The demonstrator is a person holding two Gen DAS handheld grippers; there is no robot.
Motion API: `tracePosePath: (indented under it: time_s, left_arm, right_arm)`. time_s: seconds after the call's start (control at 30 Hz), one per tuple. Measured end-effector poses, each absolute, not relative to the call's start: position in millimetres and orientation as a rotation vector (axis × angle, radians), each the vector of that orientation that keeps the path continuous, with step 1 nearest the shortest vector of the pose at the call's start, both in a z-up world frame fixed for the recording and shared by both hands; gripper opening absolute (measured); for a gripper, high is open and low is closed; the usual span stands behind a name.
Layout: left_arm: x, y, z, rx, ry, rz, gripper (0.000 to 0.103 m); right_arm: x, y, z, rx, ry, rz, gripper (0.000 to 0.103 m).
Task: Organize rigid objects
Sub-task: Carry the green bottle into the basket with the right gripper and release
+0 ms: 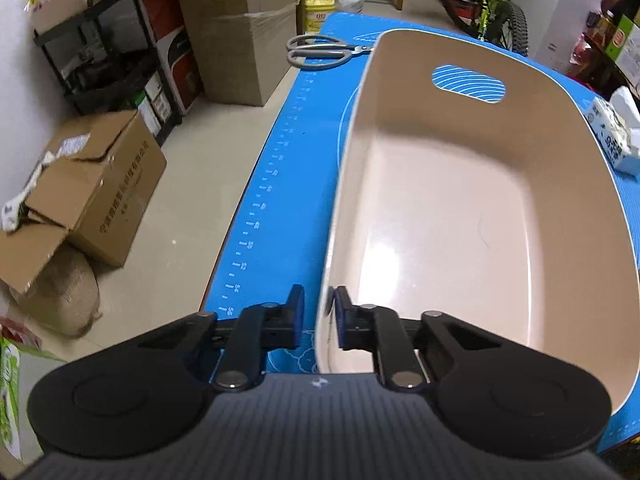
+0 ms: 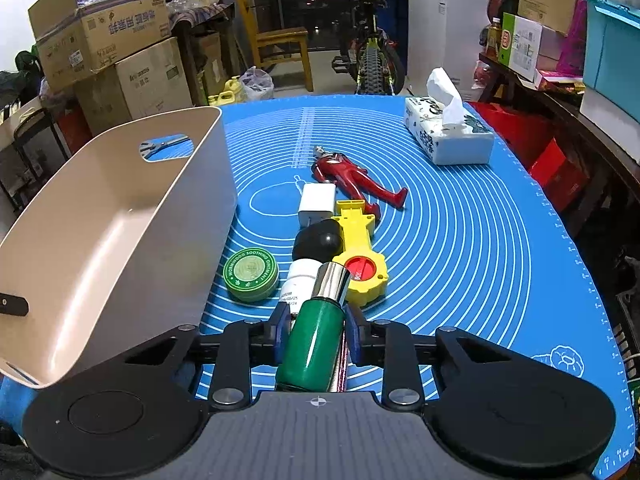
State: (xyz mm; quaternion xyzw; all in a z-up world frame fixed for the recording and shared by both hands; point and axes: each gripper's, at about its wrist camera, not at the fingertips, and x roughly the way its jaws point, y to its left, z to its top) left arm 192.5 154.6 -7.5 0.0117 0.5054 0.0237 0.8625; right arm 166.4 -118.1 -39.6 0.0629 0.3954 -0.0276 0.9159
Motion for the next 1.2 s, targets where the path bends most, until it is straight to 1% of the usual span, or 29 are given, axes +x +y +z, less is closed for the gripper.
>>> tracePosePath:
  time_s: [0.03, 0.27, 0.73, 0.97, 1.2]
  left_arm:
    - [192, 152, -8, 0.026, 1.058, 0.044, 0.011]
    - [193, 154, -9, 0.009, 1.048, 0.070, 0.011]
    - [191, 153, -10, -0.007, 1.042, 0.083, 0.012]
    - [192, 153, -10, -0.007, 1.043, 0.082, 0.012]
    - [192, 153, -10, -0.007, 1.045, 0.084, 0.012]
  right_arm:
    - [167, -118, -40, 0.123, 0.812, -0.052, 0.037]
    - [165, -120, -38, 0.111, 0.806, -0.046, 0.034]
    - [164, -124, -31, 0.107, 0.789, -0.032, 0.033]
    - [165, -128, -18, 0.121, 0.754, -0.057, 0.033]
    - [172, -125, 7, 0.115, 0.701, -0.033, 0.033]
